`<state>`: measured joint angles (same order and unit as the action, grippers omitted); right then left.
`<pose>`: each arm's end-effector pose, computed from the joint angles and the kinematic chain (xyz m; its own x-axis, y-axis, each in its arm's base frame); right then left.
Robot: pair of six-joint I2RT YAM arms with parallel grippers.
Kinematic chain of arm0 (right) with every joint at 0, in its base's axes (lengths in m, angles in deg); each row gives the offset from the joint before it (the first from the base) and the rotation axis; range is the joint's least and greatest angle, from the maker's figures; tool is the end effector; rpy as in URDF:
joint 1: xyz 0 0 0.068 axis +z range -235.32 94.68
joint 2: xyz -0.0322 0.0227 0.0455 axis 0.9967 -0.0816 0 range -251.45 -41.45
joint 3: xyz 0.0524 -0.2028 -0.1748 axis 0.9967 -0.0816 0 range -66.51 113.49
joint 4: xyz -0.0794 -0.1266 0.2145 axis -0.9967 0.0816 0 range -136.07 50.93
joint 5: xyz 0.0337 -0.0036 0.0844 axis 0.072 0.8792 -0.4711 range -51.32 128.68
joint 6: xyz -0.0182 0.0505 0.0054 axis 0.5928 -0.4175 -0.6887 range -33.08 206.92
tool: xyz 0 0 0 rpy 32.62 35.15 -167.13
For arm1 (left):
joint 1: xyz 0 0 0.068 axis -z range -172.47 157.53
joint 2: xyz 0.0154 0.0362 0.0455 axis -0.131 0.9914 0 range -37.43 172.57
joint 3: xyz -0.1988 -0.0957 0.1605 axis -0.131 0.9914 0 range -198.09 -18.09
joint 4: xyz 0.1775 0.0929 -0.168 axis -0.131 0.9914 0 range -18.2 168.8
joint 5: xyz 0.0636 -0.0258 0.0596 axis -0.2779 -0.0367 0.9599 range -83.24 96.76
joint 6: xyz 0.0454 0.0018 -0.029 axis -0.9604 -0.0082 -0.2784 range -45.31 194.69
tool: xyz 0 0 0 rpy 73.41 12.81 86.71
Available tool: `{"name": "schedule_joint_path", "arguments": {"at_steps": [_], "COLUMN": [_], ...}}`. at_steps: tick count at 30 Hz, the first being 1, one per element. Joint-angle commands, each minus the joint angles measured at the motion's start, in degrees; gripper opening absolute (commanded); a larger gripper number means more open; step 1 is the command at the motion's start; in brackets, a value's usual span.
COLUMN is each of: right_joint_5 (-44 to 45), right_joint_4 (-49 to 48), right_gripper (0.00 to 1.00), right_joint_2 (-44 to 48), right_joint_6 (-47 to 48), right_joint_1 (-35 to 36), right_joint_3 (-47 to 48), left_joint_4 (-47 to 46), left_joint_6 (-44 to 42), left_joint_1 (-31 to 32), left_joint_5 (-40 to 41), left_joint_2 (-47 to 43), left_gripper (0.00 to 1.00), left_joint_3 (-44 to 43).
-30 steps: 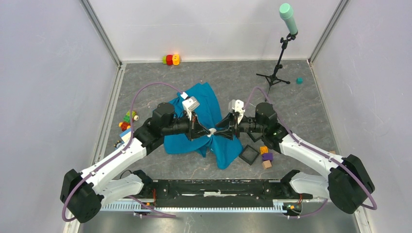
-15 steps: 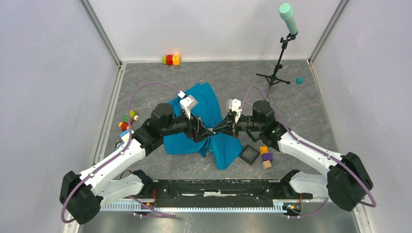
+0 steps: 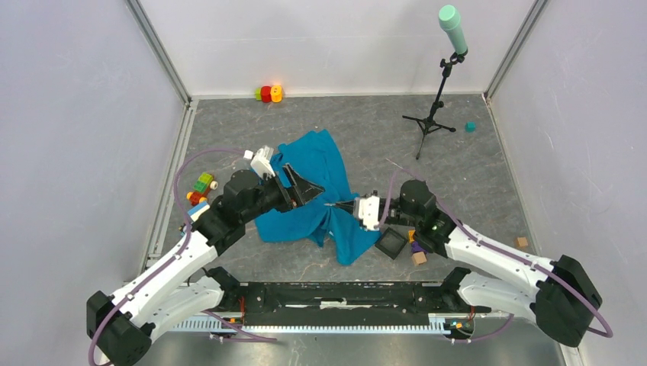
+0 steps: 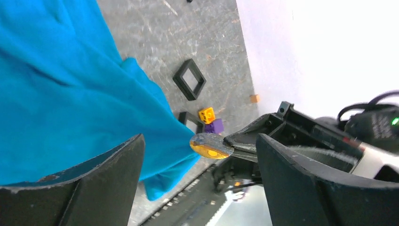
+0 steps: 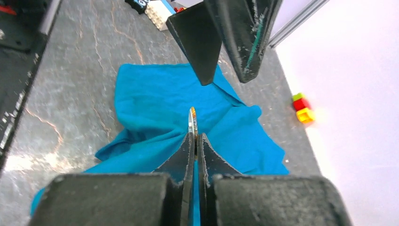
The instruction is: Remove the brooch from the garment
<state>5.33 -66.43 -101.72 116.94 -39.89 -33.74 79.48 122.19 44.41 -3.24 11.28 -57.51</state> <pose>0.1523 0.1826 0.2700 0.4138 -0.1755 -0.8933 -0.8903 0.1270 -0.4373 0.1575 -0.1259 0.2997 -0.6914 -0.3890 -0.6087 0.3169 0.5939 -0.7395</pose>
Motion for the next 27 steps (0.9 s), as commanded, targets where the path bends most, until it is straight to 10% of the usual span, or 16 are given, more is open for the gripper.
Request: {"name": "schedule_joint_path", "arguments": {"at_steps": [1,8,17,27], "right_joint_5": [2.31,7.67,8.76,10.01], "right_joint_4": [-7.99,-14.52,-14.12,-12.87], "right_gripper": [0.03,0.00,0.00,0.00], "right_joint_2": [3.01,5.70,5.92,4.64], "right_joint_6": [16.13,28.65,31.29,32.32], "right_joint_1": [0.60,4.26,5.80,7.04], "right_joint_3": [-4.12,-8.94,-9.39,-8.39], "left_joint_4": [-0.64,-19.33,-21.92,-22.38], "left_joint_6": [25.76,51.76,52.69,51.49], "left_joint_1": [-0.92,-1.21,-1.19,-0.52], "left_joint_5": [-1.47,-8.94,-8.88,-10.48], "left_joint_2": [-0.84,0.66,3.16,4.42], "left_gripper": [0.89,0.72,0.43,0.39], "left_joint_3": [3.59,12.80,11.95,11.48]}}
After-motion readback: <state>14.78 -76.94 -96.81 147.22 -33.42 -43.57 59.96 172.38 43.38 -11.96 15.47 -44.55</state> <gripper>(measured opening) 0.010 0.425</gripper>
